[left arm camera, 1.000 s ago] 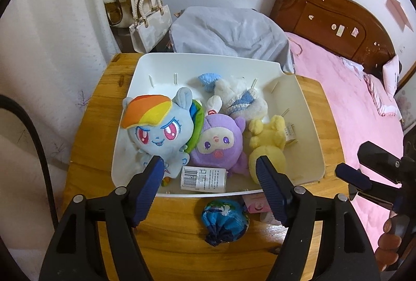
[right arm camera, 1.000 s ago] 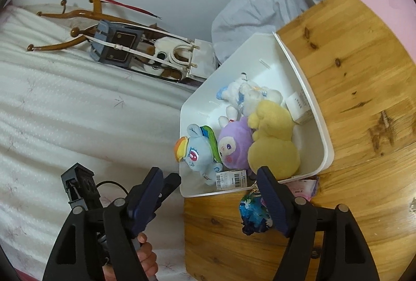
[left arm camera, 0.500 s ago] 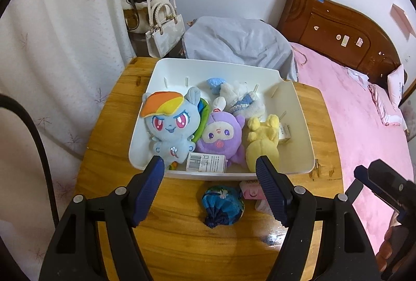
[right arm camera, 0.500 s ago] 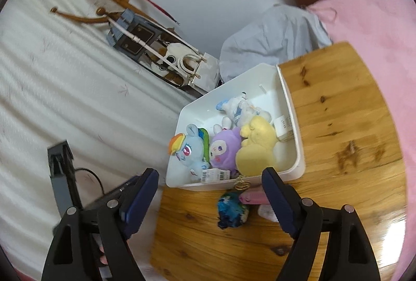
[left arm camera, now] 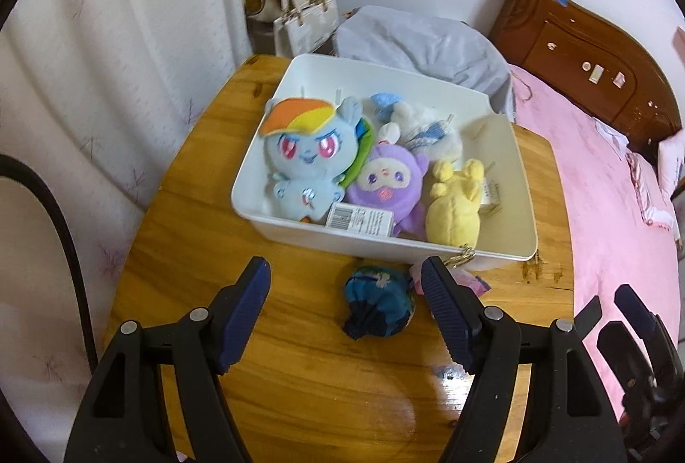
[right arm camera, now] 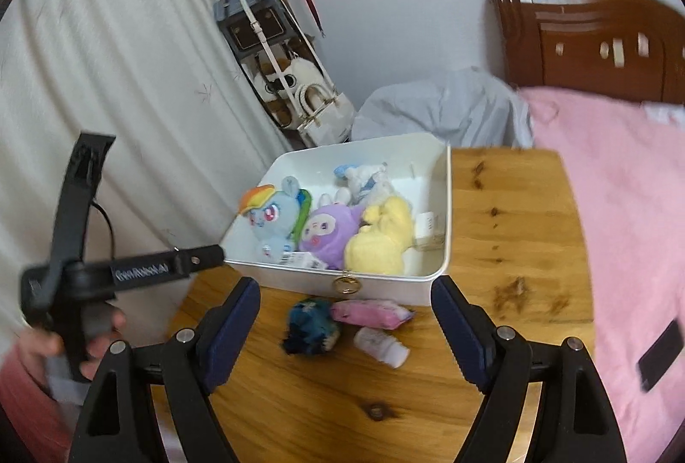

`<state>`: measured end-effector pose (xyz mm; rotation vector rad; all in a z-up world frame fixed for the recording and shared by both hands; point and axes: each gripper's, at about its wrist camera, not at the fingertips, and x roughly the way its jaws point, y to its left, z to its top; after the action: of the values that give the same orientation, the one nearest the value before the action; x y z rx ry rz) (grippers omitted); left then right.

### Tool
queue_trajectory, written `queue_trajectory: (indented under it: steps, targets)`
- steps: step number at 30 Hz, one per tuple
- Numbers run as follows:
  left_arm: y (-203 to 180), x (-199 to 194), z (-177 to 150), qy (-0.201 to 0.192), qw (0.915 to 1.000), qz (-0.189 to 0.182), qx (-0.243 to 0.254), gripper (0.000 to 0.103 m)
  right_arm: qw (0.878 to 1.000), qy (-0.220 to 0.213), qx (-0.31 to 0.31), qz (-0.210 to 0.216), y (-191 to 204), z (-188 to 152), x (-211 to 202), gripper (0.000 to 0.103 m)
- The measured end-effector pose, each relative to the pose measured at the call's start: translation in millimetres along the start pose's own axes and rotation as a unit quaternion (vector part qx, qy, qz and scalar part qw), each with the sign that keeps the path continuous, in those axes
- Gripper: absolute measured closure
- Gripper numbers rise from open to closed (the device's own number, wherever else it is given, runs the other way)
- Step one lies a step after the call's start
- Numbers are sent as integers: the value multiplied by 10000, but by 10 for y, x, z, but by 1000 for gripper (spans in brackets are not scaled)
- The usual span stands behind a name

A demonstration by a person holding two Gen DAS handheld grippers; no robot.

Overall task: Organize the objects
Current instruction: 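Withdraw both tools from the tray toward the blue pouch and white bottle, then grasp the blue drawstring pouch with the left tool while the right tool reaches the white pill bottle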

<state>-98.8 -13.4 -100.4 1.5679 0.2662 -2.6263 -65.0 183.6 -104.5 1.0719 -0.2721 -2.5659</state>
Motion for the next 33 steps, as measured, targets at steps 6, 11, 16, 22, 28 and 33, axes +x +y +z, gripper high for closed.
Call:
queue_trajectory:
  steps: [6,11,16,22,28,33]
  targets:
    - [101,99,-90,235,9994,67,-259,27,9987,-180,-434,-200,45,-183,66,20]
    - [119,212,-140,509,9981,-2,-333,27,9973,-247,-631,-286,46,-326,183,20]
    - [63,395,-133,826,9959,-164,-320,27,9952,-195,-860,-422,50,-476,335,20]
    - [-57,655,-156,1263,9915,-295,-95,27,9938,-83,-1011,-458,59,-627,515,20]
    - [-109,954,-205,1762,9837,-353,17,26,9926,144,-1113,-472,56,-775,745,20]
    - [-140,1139,-234,1989,9794,-317,162,26,9921,291,-1092,-547,27,-873,916,21]
